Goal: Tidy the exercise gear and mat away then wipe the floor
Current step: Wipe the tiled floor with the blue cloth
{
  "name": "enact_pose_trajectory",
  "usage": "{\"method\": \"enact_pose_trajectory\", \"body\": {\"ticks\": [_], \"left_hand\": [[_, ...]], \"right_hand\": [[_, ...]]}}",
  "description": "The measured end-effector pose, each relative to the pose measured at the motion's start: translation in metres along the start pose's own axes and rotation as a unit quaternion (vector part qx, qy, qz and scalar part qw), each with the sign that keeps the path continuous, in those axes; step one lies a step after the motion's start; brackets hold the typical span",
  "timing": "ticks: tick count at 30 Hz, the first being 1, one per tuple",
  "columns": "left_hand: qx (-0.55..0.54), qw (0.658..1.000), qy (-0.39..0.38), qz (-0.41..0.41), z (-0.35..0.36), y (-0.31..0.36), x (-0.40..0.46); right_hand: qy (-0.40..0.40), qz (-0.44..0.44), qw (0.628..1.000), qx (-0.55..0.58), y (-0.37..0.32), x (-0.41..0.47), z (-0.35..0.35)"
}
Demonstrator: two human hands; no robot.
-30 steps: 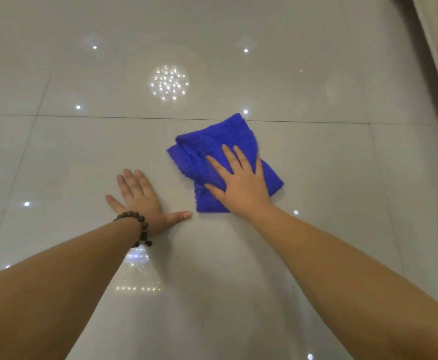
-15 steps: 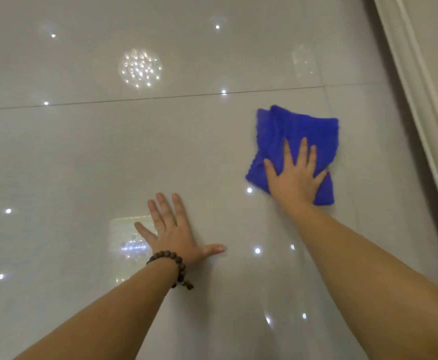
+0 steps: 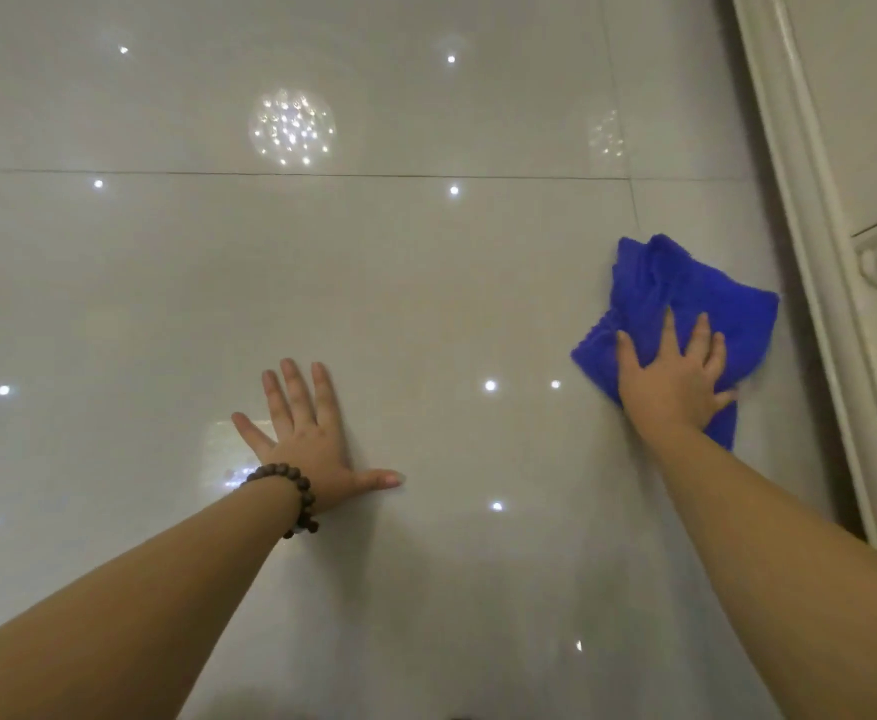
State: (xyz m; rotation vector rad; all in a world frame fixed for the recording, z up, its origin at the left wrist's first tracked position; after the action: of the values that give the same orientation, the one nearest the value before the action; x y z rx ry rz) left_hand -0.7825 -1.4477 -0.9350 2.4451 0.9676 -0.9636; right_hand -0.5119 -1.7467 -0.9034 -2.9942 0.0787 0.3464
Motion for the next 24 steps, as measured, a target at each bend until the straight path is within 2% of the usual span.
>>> {"method": "enact_pose_trajectory", "body": {"ticks": [2, 4, 5, 6, 8, 10, 12, 13, 15, 16, 17, 18, 20, 22, 24], "left_hand": [[-0.011, 1.000, 0.023, 0.006, -0.007, 0.002, -0.005], [-0.045, 0.996, 0.071, 0.009, -0.016, -0.006, -0.016], [-0.052, 0.994, 0.100, -0.002, -0.021, -0.019, -0.025], [-0.054, 0.991, 0.119, -0.035, -0.022, -0.041, -0.037], [-0.069, 0.978, 0.119, -0.159, -0.009, -0.106, -0.066], [-0.093, 0.952, 0.094, -0.277, 0.013, -0.170, -0.095], [-0.113, 0.937, 0.080, -0.320, 0.029, -0.210, -0.113], [-0.116, 0.937, 0.080, -0.318, 0.034, -0.221, -0.116], [-0.119, 0.947, 0.073, -0.288, 0.045, -0.226, -0.117], [-0.123, 0.952, 0.074, -0.270, 0.050, -0.225, -0.116], [-0.126, 0.954, 0.076, -0.259, 0.054, -0.225, -0.115], [-0.129, 0.955, 0.077, -0.255, 0.055, -0.226, -0.113], [-0.141, 0.954, 0.083, -0.251, 0.056, -0.229, -0.114], [-0.154, 0.953, 0.099, -0.241, 0.055, -0.236, -0.118], [-0.169, 0.950, 0.119, -0.235, 0.055, -0.250, -0.123]], "right_hand": [[0.014, -0.062, 0.998, -0.014, -0.056, -0.047, 0.019], [0.012, -0.234, 0.971, -0.043, -0.123, -0.120, 0.045], [0.007, -0.331, 0.941, -0.063, -0.150, -0.159, 0.056], [-0.002, -0.411, 0.908, -0.077, -0.165, -0.190, 0.064], [-0.025, -0.492, 0.865, -0.092, -0.167, -0.206, 0.070], [-0.012, -0.462, 0.882, -0.088, -0.144, -0.168, 0.058], [0.016, -0.324, 0.943, -0.073, -0.095, -0.110, 0.038], [0.016, -0.233, 0.971, -0.048, -0.066, -0.086, 0.028], [0.009, -0.076, 0.997, -0.004, -0.026, -0.070, 0.014], [0.005, -0.034, 0.999, 0.005, -0.022, -0.078, 0.015], [0.007, -0.031, 0.999, 0.009, -0.034, -0.093, 0.019], [0.010, -0.066, 0.998, 0.003, -0.057, -0.115, 0.029], [0.022, -0.212, 0.977, -0.027, -0.122, -0.179, 0.055], [0.016, -0.391, 0.919, -0.051, -0.187, -0.262, 0.085], [-0.015, -0.544, 0.836, -0.073, -0.229, -0.328, 0.108]]}}
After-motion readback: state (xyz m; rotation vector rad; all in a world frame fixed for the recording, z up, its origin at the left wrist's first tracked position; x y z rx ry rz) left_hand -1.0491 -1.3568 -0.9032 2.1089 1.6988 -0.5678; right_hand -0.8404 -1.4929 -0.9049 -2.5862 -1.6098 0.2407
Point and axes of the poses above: each hand's wrist, its own x-axis towards the middle knuckle, its own z-axis out of the palm, y = z × x, the point moved 9 cm from there along x, towards the middle knuckle
